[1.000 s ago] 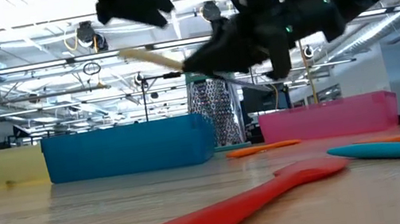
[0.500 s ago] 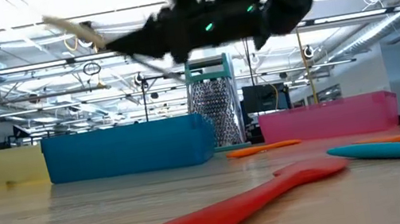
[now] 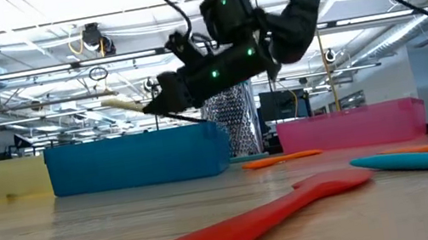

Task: Pick & Place Kitchen Items
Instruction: Put the top yellow table knife into the blue bin

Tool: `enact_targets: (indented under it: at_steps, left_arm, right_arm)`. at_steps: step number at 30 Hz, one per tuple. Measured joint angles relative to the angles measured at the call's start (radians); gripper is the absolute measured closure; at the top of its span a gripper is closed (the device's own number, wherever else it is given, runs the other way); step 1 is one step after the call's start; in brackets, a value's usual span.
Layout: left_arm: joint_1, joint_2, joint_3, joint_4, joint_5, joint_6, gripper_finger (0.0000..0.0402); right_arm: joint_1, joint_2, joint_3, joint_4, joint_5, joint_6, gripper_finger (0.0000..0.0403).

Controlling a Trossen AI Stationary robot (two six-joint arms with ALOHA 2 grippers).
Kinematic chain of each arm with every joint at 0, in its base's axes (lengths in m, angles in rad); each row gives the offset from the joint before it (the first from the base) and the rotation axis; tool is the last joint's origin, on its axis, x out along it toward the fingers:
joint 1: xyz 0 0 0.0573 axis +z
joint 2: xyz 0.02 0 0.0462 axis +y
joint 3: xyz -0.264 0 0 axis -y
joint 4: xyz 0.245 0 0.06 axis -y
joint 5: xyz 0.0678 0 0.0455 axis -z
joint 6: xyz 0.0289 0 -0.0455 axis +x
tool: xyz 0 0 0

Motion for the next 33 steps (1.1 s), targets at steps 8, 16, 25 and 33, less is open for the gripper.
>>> enact_targets:
  at_steps: [8, 16, 25, 33]
  left_arm:
    - [0.000, 0.000, 0.000, 0.001, 0.001, 0.026, 0.0213]
    - [0.000, 0.000, 0.000, 0.001, 0.001, 0.073, 0.0213]
    - [0.000, 0.000, 0.000, 0.001, 0.001, 0.073, 0.0213]
    - [0.000, 0.000, 0.000, 0.001, 0.001, 0.069, 0.0213]
  right_arm:
    - [-0.052, 0.073, 0.002, 0.065, -0.126, 0.068, 0.0358]
    - [-0.042, 0.075, 0.001, 0.089, -0.148, -0.017, 0.0358]
    - [-0.027, 0.078, -0.002, 0.137, -0.349, -0.144, 0.0358]
    - [-0.058, 0.077, -0.001, 0.068, -0.389, -0.072, 0.0357]
